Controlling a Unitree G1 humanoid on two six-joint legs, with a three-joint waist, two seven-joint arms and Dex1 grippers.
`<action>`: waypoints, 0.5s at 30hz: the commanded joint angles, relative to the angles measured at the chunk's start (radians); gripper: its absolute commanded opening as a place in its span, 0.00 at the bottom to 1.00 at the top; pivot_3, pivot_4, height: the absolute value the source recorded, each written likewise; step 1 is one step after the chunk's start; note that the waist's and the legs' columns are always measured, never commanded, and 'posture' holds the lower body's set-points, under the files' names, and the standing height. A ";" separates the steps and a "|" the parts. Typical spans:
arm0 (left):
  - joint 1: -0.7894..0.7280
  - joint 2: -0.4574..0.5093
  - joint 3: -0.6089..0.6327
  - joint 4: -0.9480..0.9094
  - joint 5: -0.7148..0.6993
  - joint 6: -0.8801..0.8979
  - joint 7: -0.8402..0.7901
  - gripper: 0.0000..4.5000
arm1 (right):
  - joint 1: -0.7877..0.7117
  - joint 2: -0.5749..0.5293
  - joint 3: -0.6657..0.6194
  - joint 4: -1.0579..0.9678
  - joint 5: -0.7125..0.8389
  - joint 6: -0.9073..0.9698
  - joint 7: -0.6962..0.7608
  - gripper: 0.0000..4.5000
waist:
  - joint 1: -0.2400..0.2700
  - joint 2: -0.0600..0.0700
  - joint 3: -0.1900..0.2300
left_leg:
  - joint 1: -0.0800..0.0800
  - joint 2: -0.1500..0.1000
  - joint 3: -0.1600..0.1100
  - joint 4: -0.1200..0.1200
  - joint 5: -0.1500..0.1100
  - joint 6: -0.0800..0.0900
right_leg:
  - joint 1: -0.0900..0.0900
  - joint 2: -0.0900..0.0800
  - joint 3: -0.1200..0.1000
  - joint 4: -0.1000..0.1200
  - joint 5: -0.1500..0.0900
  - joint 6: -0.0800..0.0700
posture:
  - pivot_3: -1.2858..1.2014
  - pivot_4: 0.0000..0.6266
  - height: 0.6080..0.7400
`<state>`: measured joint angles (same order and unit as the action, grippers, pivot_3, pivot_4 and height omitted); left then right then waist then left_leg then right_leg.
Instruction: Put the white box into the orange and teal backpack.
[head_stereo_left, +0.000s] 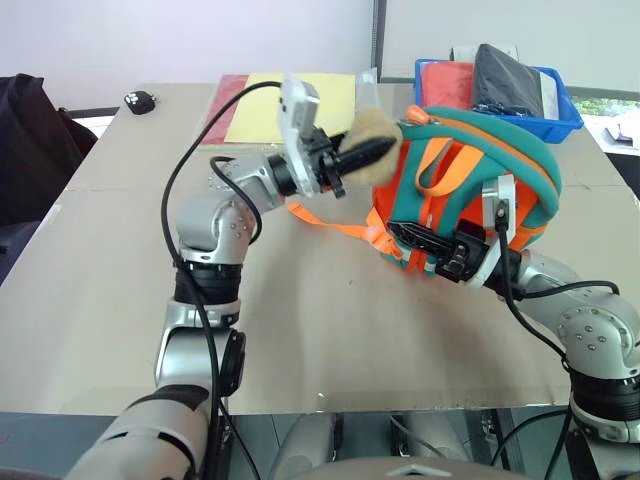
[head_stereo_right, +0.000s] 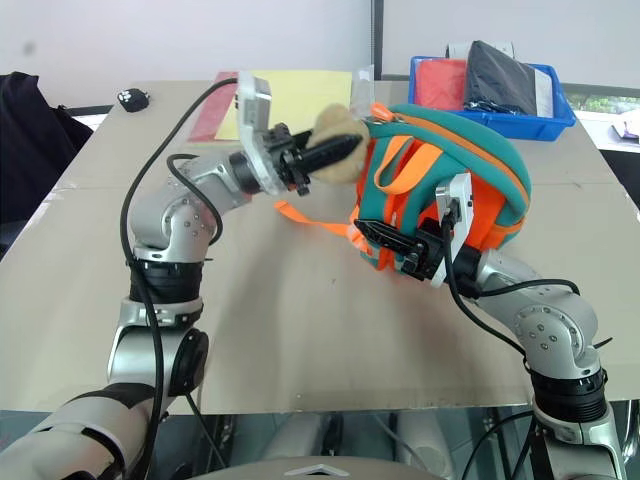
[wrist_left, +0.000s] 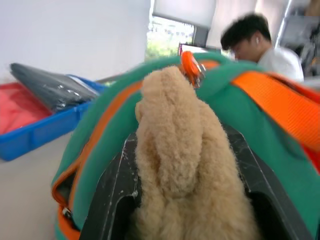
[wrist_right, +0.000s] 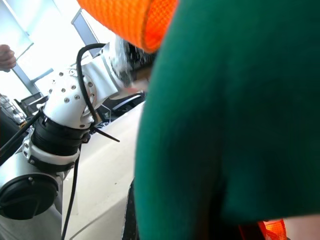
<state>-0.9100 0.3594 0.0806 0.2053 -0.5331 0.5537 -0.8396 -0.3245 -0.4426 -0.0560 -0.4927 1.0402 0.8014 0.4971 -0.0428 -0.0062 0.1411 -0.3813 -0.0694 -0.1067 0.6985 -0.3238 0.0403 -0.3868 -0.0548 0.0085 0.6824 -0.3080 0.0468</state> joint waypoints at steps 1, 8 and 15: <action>-0.053 0.061 0.044 0.183 0.137 -0.128 0.142 0.25 | -0.016 0.017 -0.030 -0.024 0.040 -0.028 0.021 0.00 | -0.002 0.000 0.000 | 0.000 0.000 0.000 0.000 0.000 0.000 | 0.000 0.000 0.001 0.000 0.000 0.000 | 0.52 0.24 1.00; -0.057 0.083 -0.164 0.465 0.410 -0.326 0.170 0.25 | -0.041 0.092 -0.134 -0.051 0.392 -0.063 0.052 0.00 | 0.002 -0.001 0.000 | 0.000 -0.017 -0.016 0.000 0.000 0.000 | -0.008 -0.007 0.004 0.010 0.001 0.002 | 0.52 0.24 1.00; -0.055 -0.023 -0.275 0.649 0.486 -0.341 0.058 0.25 | -0.109 0.130 -0.206 -0.047 0.580 -0.135 -0.006 0.00 | 0.001 -0.001 0.000 | -0.001 -0.019 -0.019 0.000 0.000 0.000 | -0.010 -0.009 0.004 0.011 0.001 0.003 | 0.52 0.24 1.00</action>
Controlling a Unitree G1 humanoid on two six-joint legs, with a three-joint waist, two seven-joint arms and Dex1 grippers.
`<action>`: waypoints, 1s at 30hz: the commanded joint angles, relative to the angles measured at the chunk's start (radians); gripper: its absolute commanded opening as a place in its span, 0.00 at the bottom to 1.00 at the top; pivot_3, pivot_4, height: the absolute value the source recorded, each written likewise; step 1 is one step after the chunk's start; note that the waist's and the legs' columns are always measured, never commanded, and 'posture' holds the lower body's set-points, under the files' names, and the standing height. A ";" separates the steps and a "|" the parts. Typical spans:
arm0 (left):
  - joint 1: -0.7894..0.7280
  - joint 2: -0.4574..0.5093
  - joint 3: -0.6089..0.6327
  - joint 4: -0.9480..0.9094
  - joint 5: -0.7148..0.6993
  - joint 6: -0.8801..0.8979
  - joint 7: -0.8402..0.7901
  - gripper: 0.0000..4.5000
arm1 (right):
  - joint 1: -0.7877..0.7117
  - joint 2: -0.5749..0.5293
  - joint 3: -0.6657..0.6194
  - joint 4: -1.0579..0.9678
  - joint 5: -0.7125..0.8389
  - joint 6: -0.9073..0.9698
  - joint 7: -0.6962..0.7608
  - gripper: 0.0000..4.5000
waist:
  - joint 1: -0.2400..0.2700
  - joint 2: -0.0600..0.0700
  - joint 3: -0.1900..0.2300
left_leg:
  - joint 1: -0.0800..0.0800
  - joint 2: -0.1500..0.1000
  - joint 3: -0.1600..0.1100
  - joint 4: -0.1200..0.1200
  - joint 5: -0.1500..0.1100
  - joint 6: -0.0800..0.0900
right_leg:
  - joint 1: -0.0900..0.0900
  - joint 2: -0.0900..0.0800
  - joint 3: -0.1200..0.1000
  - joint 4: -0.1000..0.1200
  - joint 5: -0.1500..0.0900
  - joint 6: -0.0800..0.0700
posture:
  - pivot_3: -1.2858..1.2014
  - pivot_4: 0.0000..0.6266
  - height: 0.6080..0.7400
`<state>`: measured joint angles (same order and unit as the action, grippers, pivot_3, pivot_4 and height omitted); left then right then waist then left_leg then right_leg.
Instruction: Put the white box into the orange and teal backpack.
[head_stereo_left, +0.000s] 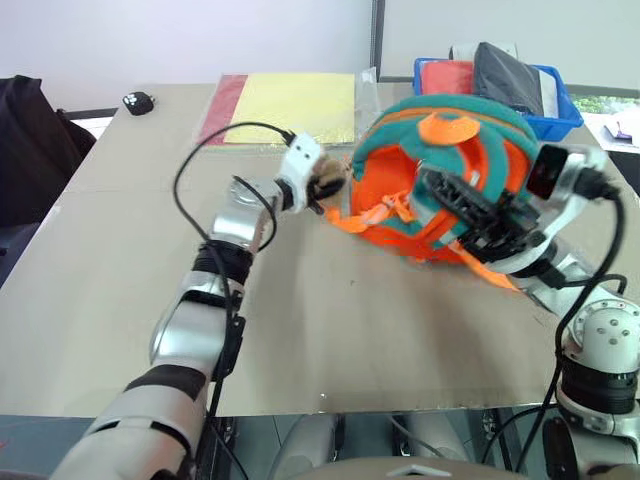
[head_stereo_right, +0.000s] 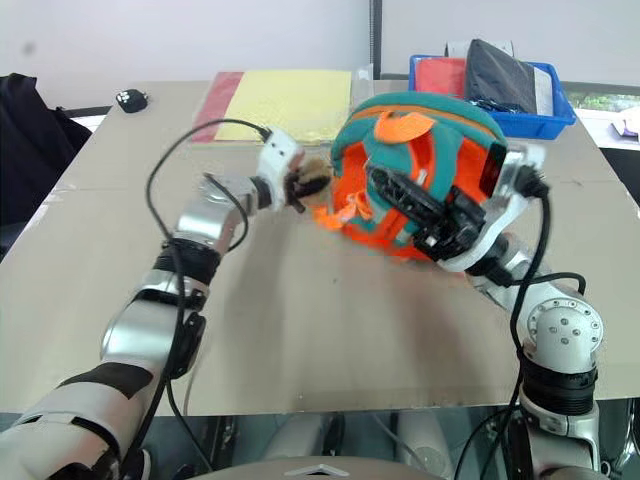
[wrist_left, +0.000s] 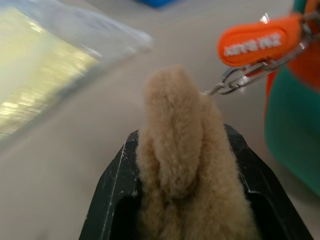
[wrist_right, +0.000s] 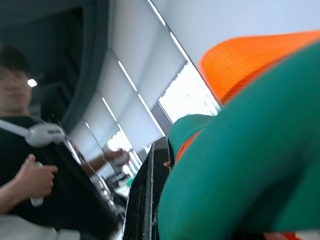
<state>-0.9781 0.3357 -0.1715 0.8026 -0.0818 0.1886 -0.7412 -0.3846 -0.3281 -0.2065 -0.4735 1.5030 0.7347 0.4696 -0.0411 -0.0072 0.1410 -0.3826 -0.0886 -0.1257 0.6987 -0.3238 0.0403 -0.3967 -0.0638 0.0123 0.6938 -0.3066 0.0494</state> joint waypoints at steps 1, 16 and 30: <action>0.022 -0.005 -0.049 0.051 0.052 0.035 -0.072 0.25 | -0.065 0.027 -0.067 -0.070 0.155 -0.087 0.012 0.00 | 0.000 0.000 0.000 | 0.000 0.000 0.000 0.000 0.000 0.000 | 0.000 0.000 0.000 0.000 0.000 0.000 | 0.52 0.24 1.00; 0.401 0.249 0.136 -0.664 -0.278 0.380 -0.428 1.00 | 0.241 -0.322 0.190 -0.093 -0.488 -0.048 0.185 0.07 | -0.009 -0.001 -0.002 | 0.001 -0.004 -0.008 -0.003 0.000 0.000 | -0.006 0.000 0.005 0.002 0.000 0.000 | 0.52 0.24 1.00; 0.914 0.413 0.339 -1.014 -0.327 0.248 -0.396 1.00 | 0.607 -0.402 -0.110 -0.006 -0.775 -0.513 0.553 0.99 | 0.034 -0.001 -0.003 | 0.001 -0.009 -0.009 -0.003 0.000 0.000 | -0.004 -0.005 0.003 -0.004 0.001 0.002 | 0.52 0.24 1.00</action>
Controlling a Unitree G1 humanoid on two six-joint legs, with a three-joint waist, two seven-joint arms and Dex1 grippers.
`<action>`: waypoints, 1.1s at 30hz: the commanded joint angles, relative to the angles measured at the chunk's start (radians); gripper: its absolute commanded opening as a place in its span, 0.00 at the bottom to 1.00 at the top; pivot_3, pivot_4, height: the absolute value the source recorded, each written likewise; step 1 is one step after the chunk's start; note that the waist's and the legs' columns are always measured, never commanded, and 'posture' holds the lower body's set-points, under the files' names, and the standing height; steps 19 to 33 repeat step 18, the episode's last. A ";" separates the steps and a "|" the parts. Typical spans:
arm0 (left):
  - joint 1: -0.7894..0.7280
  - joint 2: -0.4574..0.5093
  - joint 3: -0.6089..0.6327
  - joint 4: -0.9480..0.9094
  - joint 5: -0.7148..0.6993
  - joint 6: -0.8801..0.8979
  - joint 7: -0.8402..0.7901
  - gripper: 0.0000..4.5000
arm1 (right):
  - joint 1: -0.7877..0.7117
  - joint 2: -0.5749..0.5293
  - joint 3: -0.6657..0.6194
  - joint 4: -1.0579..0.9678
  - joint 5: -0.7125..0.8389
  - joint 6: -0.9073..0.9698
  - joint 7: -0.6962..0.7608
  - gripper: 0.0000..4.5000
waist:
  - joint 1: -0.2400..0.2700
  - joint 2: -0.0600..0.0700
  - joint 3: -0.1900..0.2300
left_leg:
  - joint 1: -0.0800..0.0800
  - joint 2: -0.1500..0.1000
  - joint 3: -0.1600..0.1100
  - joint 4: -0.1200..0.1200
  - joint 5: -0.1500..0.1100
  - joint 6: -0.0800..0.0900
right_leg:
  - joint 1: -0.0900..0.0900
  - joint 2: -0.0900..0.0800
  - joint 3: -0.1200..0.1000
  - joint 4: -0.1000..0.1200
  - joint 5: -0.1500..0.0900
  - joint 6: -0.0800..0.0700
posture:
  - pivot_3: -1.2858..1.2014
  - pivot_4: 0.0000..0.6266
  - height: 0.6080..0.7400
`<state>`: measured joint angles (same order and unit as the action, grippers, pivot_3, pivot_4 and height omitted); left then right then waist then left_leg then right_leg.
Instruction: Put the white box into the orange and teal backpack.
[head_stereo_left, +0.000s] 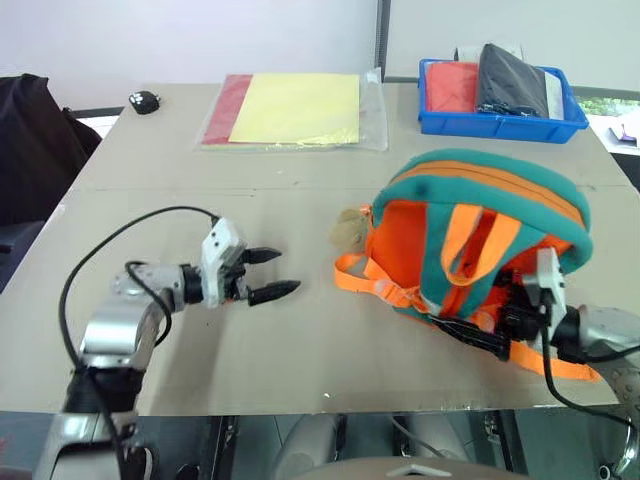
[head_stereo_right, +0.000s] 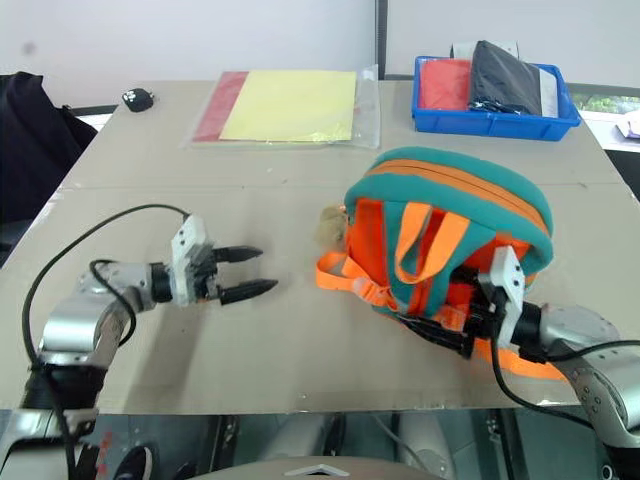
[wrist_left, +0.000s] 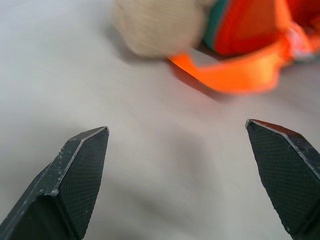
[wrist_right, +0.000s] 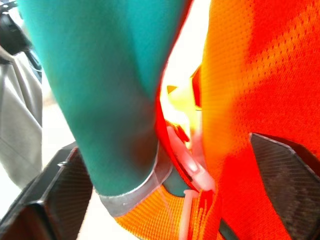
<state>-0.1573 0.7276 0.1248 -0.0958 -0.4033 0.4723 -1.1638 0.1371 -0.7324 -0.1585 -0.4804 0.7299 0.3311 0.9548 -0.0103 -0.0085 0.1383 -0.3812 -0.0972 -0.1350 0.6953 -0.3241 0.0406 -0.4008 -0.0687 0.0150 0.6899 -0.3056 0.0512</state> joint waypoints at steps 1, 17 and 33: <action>0.128 0.018 0.046 -0.143 -0.005 -0.040 0.038 1.00 | 0.132 0.003 -0.193 0.009 -0.003 -0.124 0.093 0.99 | 0.005 0.000 0.000 | 0.001 0.000 0.000 -0.001 0.000 0.000 | 0.002 -0.001 0.000 -0.001 0.000 0.000 | 0.52 0.24 1.00; 0.327 -0.106 0.015 -0.194 0.090 -0.221 0.258 1.00 | 0.116 0.012 -0.396 0.829 -0.211 -0.590 0.310 0.99 | 0.018 0.009 -0.001 | 0.025 0.001 0.003 -0.017 0.000 0.001 | 0.023 0.000 0.003 -0.014 0.001 0.001 | 0.52 0.24 1.00; 0.324 -0.108 0.009 -0.192 0.092 -0.229 0.259 1.00 | 0.086 0.005 -0.387 0.867 -0.216 -0.603 0.328 0.99 | 0.018 0.009 -0.001 | 0.025 0.001 0.003 -0.017 0.000 0.001 | 0.023 0.000 0.004 -0.014 0.001 0.001 | 0.52 0.24 1.00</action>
